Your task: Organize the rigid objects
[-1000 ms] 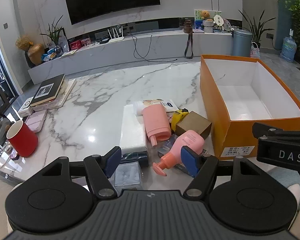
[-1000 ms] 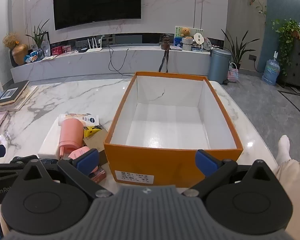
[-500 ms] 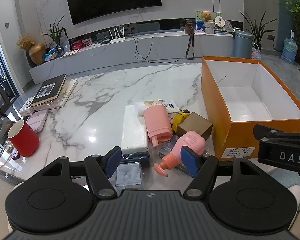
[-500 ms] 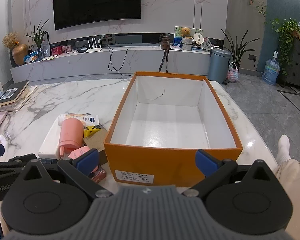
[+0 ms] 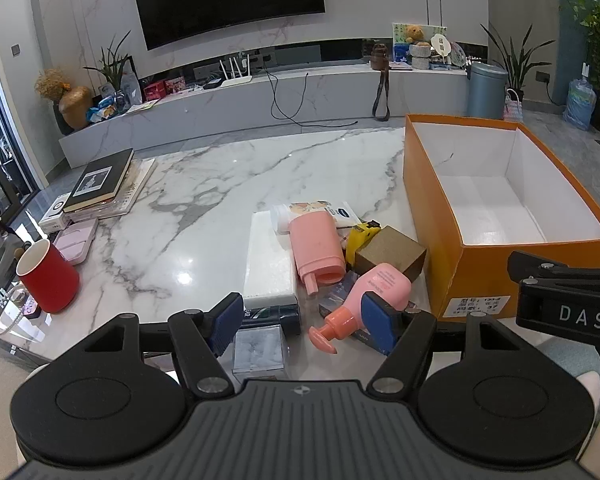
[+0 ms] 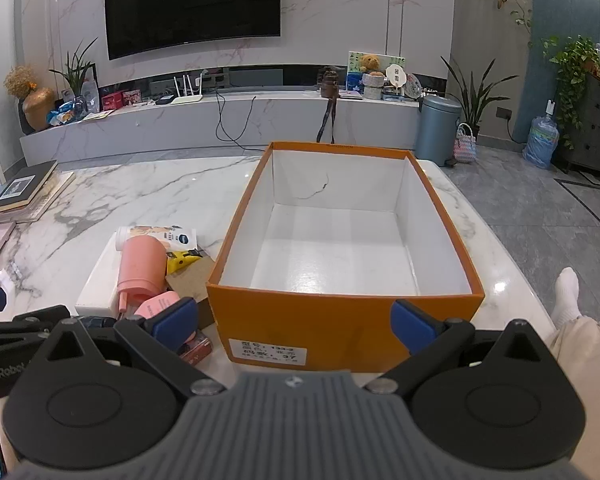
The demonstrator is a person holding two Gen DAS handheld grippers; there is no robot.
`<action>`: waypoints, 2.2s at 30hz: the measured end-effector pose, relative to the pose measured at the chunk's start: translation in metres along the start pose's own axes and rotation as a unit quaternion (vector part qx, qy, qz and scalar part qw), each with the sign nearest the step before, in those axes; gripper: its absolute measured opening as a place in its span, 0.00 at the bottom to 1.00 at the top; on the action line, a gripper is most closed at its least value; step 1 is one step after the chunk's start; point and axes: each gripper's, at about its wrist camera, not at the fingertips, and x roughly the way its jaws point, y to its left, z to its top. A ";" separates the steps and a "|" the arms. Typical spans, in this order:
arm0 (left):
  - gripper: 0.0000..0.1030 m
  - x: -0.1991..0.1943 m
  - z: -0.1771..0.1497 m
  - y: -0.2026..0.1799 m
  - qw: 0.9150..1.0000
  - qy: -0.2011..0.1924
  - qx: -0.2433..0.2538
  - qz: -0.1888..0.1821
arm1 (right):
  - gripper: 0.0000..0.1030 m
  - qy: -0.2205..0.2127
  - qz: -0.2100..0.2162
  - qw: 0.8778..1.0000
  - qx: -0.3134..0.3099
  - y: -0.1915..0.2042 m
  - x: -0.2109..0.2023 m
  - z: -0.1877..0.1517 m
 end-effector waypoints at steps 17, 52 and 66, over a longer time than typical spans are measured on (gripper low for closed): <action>0.78 -0.002 0.001 0.001 1.000 -0.003 0.004 -0.010 | 0.98 0.002 0.000 1.000 -0.003 0.001 0.001 0.000; 0.65 0.100 0.017 0.097 0.968 0.196 -0.026 -0.152 | 0.46 0.128 0.178 0.974 -0.056 0.090 0.072 0.012; 0.67 0.149 0.012 0.083 0.942 0.302 -0.018 -0.143 | 0.56 0.206 0.153 0.958 0.128 0.068 0.116 0.008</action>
